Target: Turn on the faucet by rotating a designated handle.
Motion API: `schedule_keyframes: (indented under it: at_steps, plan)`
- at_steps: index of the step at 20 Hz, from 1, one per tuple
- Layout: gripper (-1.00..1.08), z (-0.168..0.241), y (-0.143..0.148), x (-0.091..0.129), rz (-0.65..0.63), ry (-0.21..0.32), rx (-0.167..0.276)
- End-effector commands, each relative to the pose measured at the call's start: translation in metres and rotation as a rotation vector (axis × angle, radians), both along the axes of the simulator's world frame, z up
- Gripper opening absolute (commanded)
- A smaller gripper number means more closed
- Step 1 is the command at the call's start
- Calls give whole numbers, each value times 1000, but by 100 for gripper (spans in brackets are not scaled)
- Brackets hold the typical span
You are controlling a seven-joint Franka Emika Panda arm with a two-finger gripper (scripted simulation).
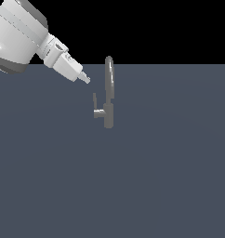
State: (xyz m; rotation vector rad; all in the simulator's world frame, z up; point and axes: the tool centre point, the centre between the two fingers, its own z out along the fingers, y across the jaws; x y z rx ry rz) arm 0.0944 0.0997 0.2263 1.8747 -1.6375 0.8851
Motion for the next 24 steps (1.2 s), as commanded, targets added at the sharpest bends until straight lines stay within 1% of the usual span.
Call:
schedule_keyframes:
  at_steps: [1, 6, 10, 16, 24]
  plan:
    - [-100, -24, -8, 5, -31, -4, 19]
    - [-100, -55, -20, 9, -74, -9, 43]
    - [-100, -66, -25, 10, -91, -10, 53]
    - [-100, -67, -25, 10, -93, -11, 54]
    - [-100, -63, -27, -10, -93, -11, 54]
